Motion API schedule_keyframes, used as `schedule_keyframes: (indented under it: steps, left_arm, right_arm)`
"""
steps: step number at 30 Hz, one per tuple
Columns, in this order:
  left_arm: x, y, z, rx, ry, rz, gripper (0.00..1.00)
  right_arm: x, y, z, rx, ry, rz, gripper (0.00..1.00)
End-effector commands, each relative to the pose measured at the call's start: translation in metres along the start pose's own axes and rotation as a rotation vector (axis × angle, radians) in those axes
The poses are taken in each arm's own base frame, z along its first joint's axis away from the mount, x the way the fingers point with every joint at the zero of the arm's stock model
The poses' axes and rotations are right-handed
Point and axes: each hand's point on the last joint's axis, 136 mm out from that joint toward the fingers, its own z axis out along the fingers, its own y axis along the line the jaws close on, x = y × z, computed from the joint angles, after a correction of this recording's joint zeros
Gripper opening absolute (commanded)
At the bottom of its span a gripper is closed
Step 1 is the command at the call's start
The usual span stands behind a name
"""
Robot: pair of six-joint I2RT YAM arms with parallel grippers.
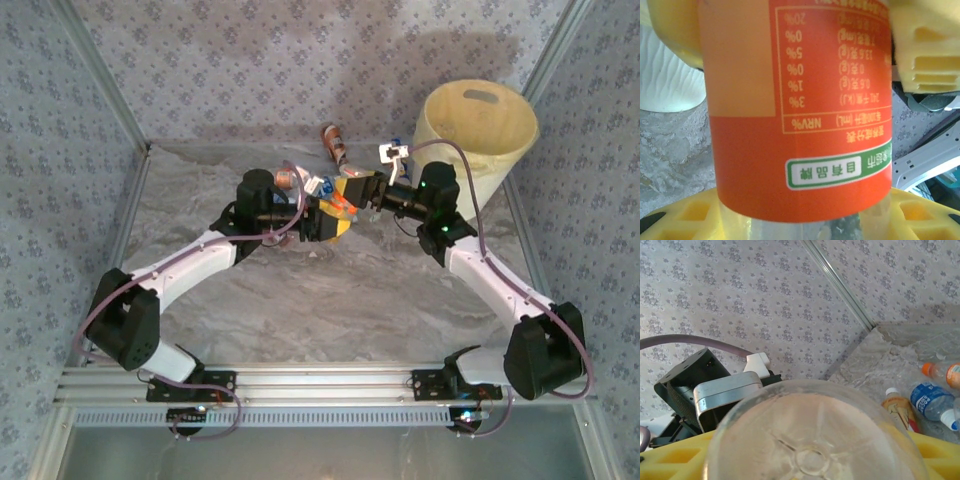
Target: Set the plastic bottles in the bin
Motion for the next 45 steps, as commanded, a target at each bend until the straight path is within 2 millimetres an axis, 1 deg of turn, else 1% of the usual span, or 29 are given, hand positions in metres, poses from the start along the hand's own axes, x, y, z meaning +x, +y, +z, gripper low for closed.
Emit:
schedule_keyframes:
  steps: [1, 3, 6, 8, 10, 11, 12, 13, 15, 19, 22, 24, 27, 31, 35, 36, 37, 38, 40, 45]
  left_arm:
    - [-0.013, -0.008, 0.001, 0.014, -0.022, 0.039, 0.49]
    - [-0.013, -0.007, 0.001, 0.007, -0.022, 0.039, 0.54]
    - [-0.011, -0.004, 0.001, -0.007, -0.021, 0.031, 0.59]
    - [-0.010, -0.001, 0.001, -0.029, -0.021, 0.024, 0.69]
    - [-0.008, 0.005, 0.000, -0.051, -0.017, 0.010, 0.83]
    - [-0.008, 0.008, -0.001, -0.063, -0.017, 0.000, 0.90]
    - [-0.008, 0.010, -0.002, -0.070, -0.018, -0.007, 0.96]
    - [-0.008, 0.012, -0.003, -0.074, -0.018, -0.013, 0.98]
    - [-0.009, 0.014, -0.006, -0.086, -0.022, -0.023, 0.98]
    - [-0.013, 0.016, -0.014, -0.113, -0.045, -0.015, 0.98]
    - [-0.017, 0.025, -0.025, -0.187, -0.080, -0.011, 0.98]
    - [-0.020, 0.038, -0.036, -0.273, -0.122, -0.029, 0.98]
    - [-0.026, 0.051, -0.056, -0.359, -0.189, -0.074, 0.98]
    - [-0.030, 0.058, -0.072, -0.431, -0.237, -0.112, 0.98]
    - [-0.029, 0.067, -0.091, -0.548, -0.284, -0.109, 0.98]
    - [-0.027, 0.070, -0.096, -0.581, -0.300, -0.109, 0.98]
    - [-0.026, 0.073, -0.101, -0.614, -0.313, -0.108, 0.98]
    - [-0.025, 0.075, -0.108, -0.653, -0.322, -0.105, 0.98]
    - [-0.021, 0.078, -0.117, -0.710, -0.326, -0.098, 0.98]
    - [-0.009, 0.083, -0.133, -0.792, -0.317, -0.111, 0.98]
  right_arm:
    - [-0.009, 0.017, 0.002, -0.053, -0.009, -0.020, 0.63]
    - [-0.008, 0.013, 0.002, -0.034, -0.008, -0.017, 0.58]
    - [-0.010, 0.010, 0.001, -0.012, -0.016, -0.017, 0.54]
    - [-0.010, 0.009, -0.001, 0.002, -0.018, -0.020, 0.53]
    - [-0.010, 0.005, -0.004, 0.035, -0.014, -0.029, 0.51]
    - [-0.010, 0.001, -0.006, 0.064, -0.013, -0.014, 0.50]
    - [-0.010, -0.003, -0.009, 0.094, -0.010, -0.048, 0.50]
    - [-0.011, -0.006, -0.012, 0.116, -0.010, -0.053, 0.49]
    - [-0.012, -0.013, -0.017, 0.167, -0.002, -0.061, 0.49]
    - [-0.016, -0.019, -0.024, 0.212, 0.003, -0.067, 0.48]
    - [-0.023, -0.022, -0.031, 0.247, -0.019, -0.072, 0.48]
    - [-0.032, -0.029, -0.038, 0.300, -0.047, -0.080, 0.48]
    - [-0.044, -0.040, -0.051, 0.379, -0.086, -0.087, 0.47]
    - [-0.062, -0.050, -0.068, 0.468, -0.136, -0.102, 0.46]
    - [-0.085, -0.050, -0.080, 0.506, -0.180, -0.139, 0.46]
    - [-0.088, -0.053, -0.084, 0.523, -0.186, -0.145, 0.46]
    - [-0.104, -0.045, -0.087, 0.527, -0.217, -0.173, 0.46]
    - [-0.111, -0.045, -0.091, 0.544, -0.232, -0.187, 0.46]
    - [-0.128, -0.046, -0.099, 0.579, -0.266, -0.209, 0.46]
    - [-0.179, -0.056, -0.125, 0.681, -0.389, -0.245, 0.47]
